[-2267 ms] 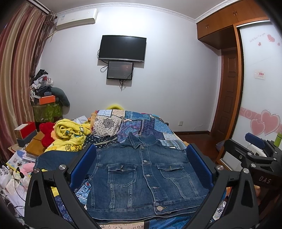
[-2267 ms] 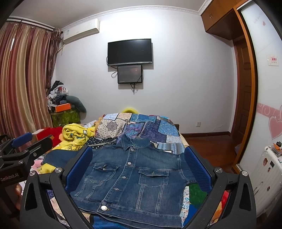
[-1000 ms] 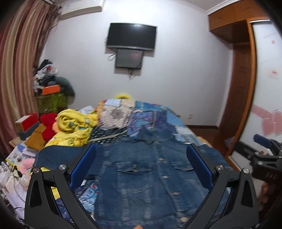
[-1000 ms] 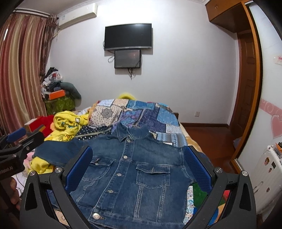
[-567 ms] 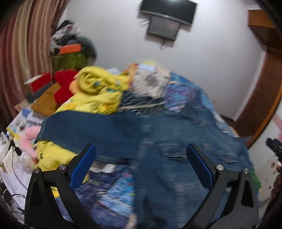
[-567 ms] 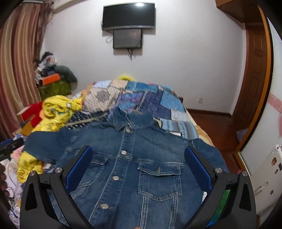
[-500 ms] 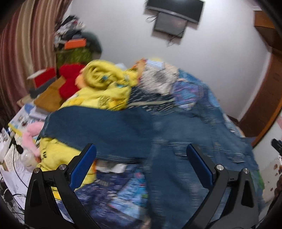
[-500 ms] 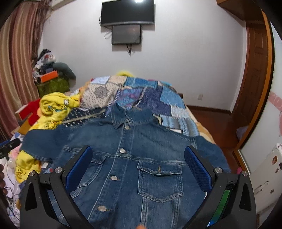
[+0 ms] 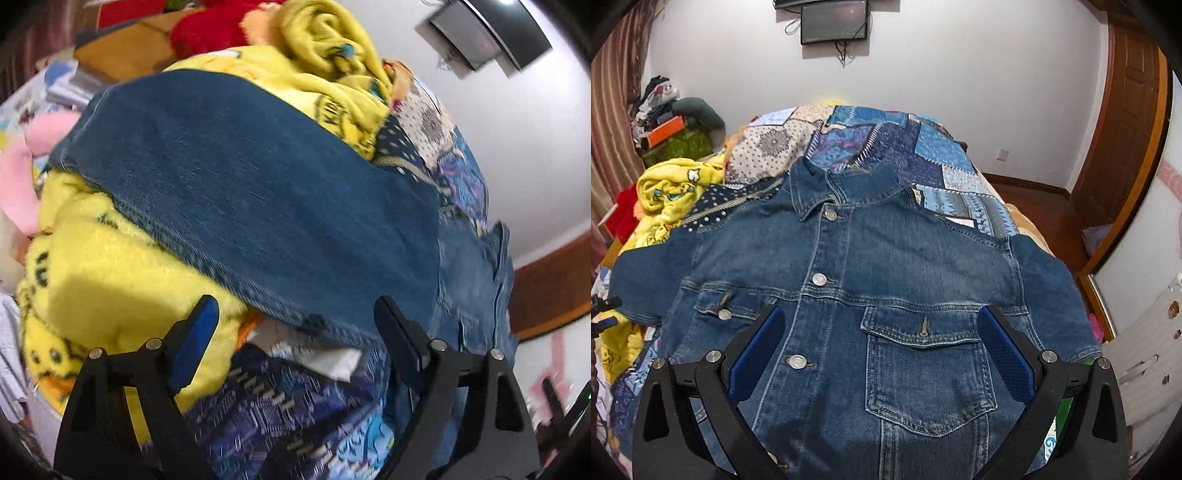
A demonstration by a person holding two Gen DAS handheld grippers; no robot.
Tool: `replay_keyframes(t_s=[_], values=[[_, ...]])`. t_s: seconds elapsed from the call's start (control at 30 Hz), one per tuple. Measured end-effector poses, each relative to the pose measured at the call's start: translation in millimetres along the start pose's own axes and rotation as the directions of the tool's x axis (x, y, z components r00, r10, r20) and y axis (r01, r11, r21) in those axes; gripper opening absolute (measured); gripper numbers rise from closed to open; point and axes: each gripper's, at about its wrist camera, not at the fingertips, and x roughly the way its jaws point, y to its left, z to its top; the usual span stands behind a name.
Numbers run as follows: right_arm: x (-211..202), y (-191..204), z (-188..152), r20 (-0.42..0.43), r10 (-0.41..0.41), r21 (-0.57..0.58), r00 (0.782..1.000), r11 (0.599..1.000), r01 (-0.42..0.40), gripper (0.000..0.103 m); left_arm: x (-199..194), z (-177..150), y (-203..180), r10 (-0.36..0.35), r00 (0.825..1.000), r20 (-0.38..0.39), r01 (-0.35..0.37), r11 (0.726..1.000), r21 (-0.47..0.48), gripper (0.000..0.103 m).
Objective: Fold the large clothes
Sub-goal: 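Grasp the denim jacket sleeve with the left gripper and lift it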
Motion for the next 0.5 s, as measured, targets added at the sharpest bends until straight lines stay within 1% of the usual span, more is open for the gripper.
replay_keyframes(t_s=[0.07,0.13,0.17,0.23,0.3,0.33,0.4,0.43,0.47,0.5], values=[[2.5,-0.8,0.4,-0.004,0.0,0.002,1.0,1.0,0.0,0.103,9.7,7.3,13.0,-0.001,1.0,-0.001,0.001,0.999,-0.048,0.084],[2.4,-1.5,0.5,-0.005,-0.002,0.003,1.0,1.0,0.002,0.103,18.7,14.3,24.3,-0.007,1.0,-0.001,0.007,0.996,-0.088,0.079],[1.9,-1.3,1.0,-0.004,-0.004,0.003,1.0,1.0,0.004,0.103,22.8,17.8,29.9,0.002,1.0,0.005,-0.001,0.995,-0.103,0.077],[1.3,-1.8,2.0,0.0,-0.006,0.003,1.0,1.0,0.006,0.103,28.3,24.2,39.9,0.035,0.999,0.013,-0.033,0.991,-0.129,0.068],[-0.4,-1.7,3.1,0.008,-0.01,-0.001,1.0,1.0,0.01,0.103,30.9,29.6,46.6,0.033,0.999,0.017,-0.029,0.986,-0.167,0.059],[-1.6,-1.7,3.3,0.013,-0.013,-0.002,1.0,1.0,0.014,0.103,29.5,32.8,49.6,0.03,0.999,0.029,-0.024,0.982,-0.185,0.057],[-5.0,-2.8,4.7,0.021,-0.02,-0.007,1.0,1.0,0.02,0.103,24.8,36.9,49.0,0.053,0.998,0.041,-0.045,0.981,-0.189,0.039],[-6.8,-3.6,5.4,0.025,-0.022,-0.006,0.999,1.0,0.022,0.103,21.5,39.4,43.9,0.08,0.996,0.048,-0.071,0.982,-0.174,0.034],[-8.2,-4.5,5.7,0.029,-0.021,-0.004,0.999,1.0,0.021,0.103,16.3,41.6,35.4,0.116,0.991,0.066,-0.106,0.984,-0.142,0.021],[-10.1,-5.6,6.0,0.033,-0.019,-0.001,0.999,1.0,0.019,0.103,10.0,42.8,26.2,0.146,0.986,0.085,-0.137,0.985,-0.104,0.02]])
